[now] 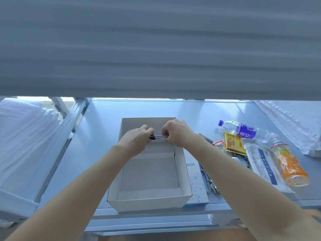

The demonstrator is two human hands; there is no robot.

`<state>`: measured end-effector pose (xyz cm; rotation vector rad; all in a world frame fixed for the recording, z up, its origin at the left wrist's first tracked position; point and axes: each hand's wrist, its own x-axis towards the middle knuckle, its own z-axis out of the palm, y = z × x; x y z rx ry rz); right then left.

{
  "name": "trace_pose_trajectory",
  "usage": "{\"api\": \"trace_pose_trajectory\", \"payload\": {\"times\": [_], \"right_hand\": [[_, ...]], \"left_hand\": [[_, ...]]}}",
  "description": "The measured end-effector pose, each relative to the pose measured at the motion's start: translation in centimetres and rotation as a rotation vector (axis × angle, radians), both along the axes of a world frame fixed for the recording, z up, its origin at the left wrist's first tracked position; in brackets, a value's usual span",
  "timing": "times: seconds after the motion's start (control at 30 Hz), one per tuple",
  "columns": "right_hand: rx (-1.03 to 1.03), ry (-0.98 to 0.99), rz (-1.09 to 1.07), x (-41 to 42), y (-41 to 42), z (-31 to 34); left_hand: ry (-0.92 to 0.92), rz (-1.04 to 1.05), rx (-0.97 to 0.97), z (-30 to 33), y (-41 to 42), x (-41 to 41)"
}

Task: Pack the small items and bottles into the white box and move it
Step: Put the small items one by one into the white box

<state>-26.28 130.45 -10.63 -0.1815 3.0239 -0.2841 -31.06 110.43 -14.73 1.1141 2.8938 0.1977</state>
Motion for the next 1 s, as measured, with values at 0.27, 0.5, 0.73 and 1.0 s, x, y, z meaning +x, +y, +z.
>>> {"api": "trace_pose_trajectory", "payload": {"times": [0.27, 0.5, 0.73, 1.0], "right_hand": [[0.140, -0.028, -0.048, -0.7, -1.0, -0.6], [0.122, -0.007, -0.044, -0.5, -0.5, -1.2], [-0.067, 0.061, -0.027, 2.3, 0.5, -2.0], [-0.240, 0.250, 0.031, 6.7, 1.8, -0.9]], "left_hand": [[-0.038, -0.010, -0.154, -0.9, 0.9, -0.8], [-0.099, 0.013, -0.158, -0.6, 0.6, -0.5], [-0.089, 0.026, -0.133, -0.7, -1.2, 0.8], [-0.082, 0.002, -0.022, 0.5, -0.9, 2.2]]}}
